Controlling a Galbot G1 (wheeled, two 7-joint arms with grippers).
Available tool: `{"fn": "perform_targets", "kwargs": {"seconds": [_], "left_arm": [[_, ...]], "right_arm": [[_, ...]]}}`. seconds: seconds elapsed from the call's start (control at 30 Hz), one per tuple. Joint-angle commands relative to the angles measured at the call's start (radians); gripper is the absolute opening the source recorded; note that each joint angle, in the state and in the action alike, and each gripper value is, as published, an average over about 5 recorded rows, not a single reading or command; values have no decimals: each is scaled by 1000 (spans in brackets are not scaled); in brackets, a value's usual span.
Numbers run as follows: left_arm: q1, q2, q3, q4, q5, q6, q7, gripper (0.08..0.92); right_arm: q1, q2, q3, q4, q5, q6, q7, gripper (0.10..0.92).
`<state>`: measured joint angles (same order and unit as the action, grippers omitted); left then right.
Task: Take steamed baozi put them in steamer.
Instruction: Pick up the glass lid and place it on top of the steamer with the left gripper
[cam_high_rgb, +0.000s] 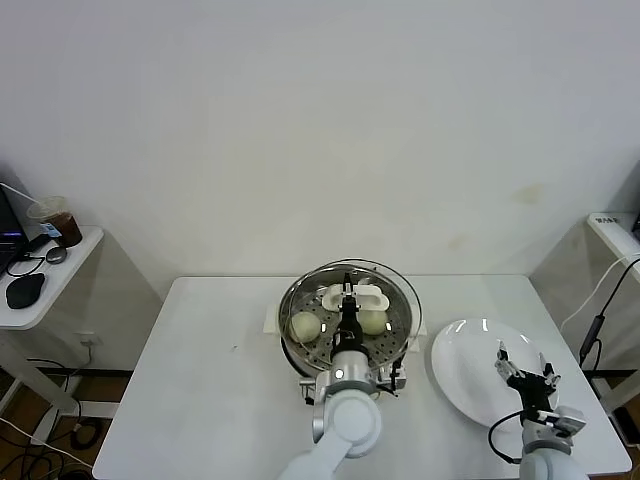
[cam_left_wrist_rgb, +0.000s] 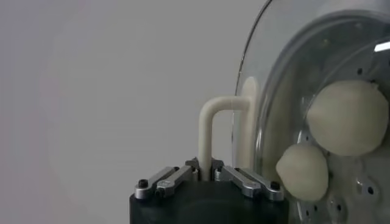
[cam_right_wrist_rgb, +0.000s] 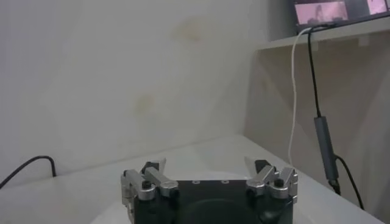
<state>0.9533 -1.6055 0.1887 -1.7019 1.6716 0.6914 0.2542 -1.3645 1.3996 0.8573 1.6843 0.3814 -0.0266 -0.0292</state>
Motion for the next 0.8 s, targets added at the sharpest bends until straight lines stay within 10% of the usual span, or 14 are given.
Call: {"fn": "perform_targets", "kwargs": {"seconds": [0.03, 0.8], "left_arm": [[-1, -1, -7, 27, 36, 0, 8, 171], [3, 2, -24, 4, 39, 0, 88, 171]], "right_arm": [[0, 1, -1, -2, -1, 2, 0, 823], [0, 9, -5, -1, -7, 3, 0, 823]]}}
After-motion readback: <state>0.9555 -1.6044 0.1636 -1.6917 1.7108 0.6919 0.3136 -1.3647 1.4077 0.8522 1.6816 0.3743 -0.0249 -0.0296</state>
